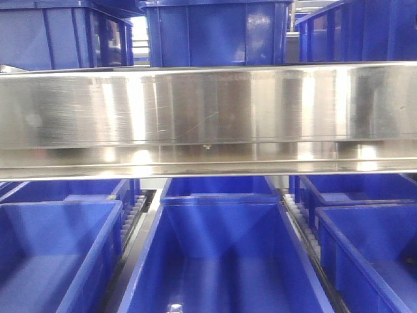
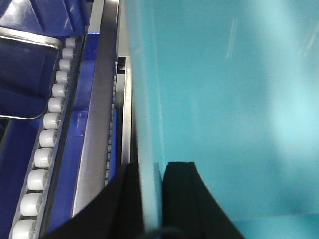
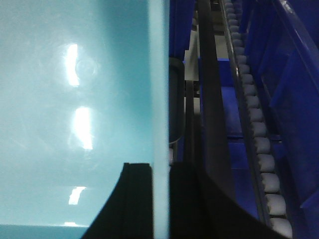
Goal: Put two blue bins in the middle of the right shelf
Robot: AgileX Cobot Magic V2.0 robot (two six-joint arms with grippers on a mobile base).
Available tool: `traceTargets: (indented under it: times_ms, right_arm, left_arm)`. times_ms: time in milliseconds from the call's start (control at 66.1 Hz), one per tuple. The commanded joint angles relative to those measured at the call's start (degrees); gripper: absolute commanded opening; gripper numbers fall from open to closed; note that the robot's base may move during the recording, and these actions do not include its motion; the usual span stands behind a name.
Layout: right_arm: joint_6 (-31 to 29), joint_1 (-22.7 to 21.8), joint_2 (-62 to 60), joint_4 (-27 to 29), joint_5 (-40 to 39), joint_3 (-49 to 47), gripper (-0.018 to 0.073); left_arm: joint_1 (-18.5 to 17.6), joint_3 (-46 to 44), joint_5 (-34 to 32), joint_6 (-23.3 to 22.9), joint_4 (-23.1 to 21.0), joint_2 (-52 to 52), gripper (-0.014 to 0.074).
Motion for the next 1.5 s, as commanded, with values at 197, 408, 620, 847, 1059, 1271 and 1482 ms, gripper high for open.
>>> traceTargets:
  times_ms: [197,408,620,847,1059,1271,1482]
  right_arm:
    - [-0.3,0.5,-1.0,3.1,-3.4,-1.0,-0.0165]
    - [-0.3,0.5,-1.0,3.1,-3.2,-1.0,-0.0165]
    - [-0.3,0.5,-1.0,3.1,-2.8,-1.0,-0.0165]
    - [-0.3,0.5,-1.0,3.1,-3.4,-1.0,-0.0165]
    - [-0.3,0.5,-1.0,3.1,-3.4,-1.0,-0.0165]
    - [-0.3,0.5,-1.0,3.1,-3.4,-1.0,-0.0165]
    - [-0.3,0.5,-1.0,3.1,-3.4,-1.0,-0.0165]
  left_arm:
    - [-0.7,-0.9,-4.3,-0.1,-2.5,-1.0,-0.0111]
    - [-0.7,-0.9,-4.3,-0.1,-2.5,-1.0,-0.0111]
    - [-0.7,-0.9,-4.3,-0.1,-2.5,-1.0,-0.0111]
    - [-0.7,-0.9,-4.3,-0.1,-2.5,-1.0,-0.0111]
    - [-0.7,-0.9,-4.3,-0.1,-2.5,-1.0,-0.0111]
    - [-0.7,-0.9,-4.3,-0.1,-2.5,-1.0,-0.0111]
    - [-0.7,-0.9,-4.3,-0.1,-2.5,-1.0,-0.0111]
